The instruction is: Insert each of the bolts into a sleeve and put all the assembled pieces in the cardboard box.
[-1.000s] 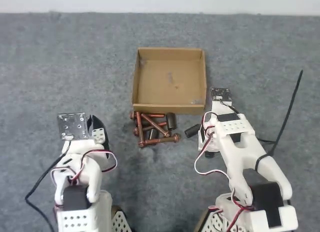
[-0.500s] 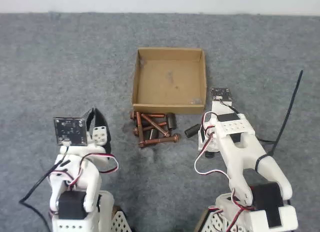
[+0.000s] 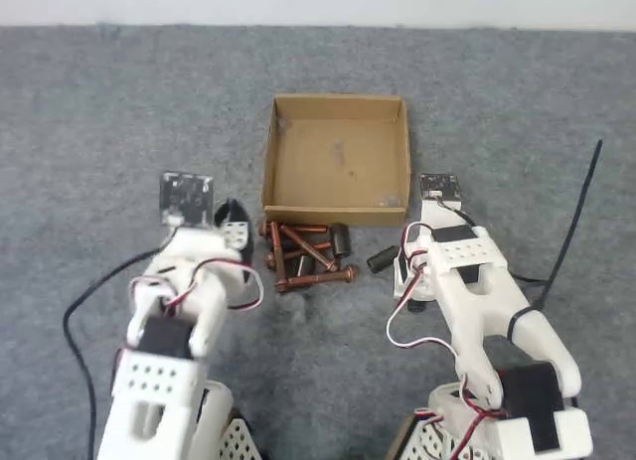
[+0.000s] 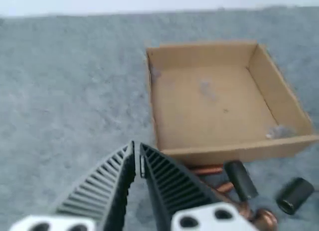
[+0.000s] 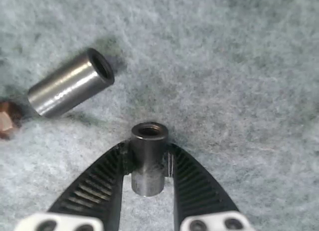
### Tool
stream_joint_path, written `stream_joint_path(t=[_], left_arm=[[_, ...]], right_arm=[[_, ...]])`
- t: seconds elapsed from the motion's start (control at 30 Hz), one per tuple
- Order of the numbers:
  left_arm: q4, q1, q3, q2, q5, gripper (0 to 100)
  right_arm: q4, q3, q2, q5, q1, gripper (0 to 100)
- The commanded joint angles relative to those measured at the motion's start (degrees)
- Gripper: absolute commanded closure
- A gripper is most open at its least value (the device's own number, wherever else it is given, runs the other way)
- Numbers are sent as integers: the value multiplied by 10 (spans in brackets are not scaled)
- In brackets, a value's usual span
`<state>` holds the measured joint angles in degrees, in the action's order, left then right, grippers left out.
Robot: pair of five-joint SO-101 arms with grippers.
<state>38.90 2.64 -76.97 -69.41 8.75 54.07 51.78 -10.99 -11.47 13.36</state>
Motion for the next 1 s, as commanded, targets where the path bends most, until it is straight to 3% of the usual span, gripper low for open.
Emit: stream_joint_path(t=[0.0, 0.2, 0.43, 0.53, 0.73, 0.97], left_arm=[[-105, 19, 0, 127, 128, 987], [-170, 41, 5, 265, 145, 987], [-142, 46, 98, 423, 148, 910], [-101, 49, 131, 450, 148, 910], [-100, 51, 142, 462, 148, 907], [-97, 103, 131, 460, 144, 906]], right_arm=[[-8, 2, -24, 8, -4, 992], [-8, 0, -24, 8, -4, 992], [-29, 3, -24, 9, -3, 992], [-29, 3, -24, 9, -3, 992], [-31, 3, -24, 9, -3, 992], [-32, 3, -24, 43, -3, 992]])
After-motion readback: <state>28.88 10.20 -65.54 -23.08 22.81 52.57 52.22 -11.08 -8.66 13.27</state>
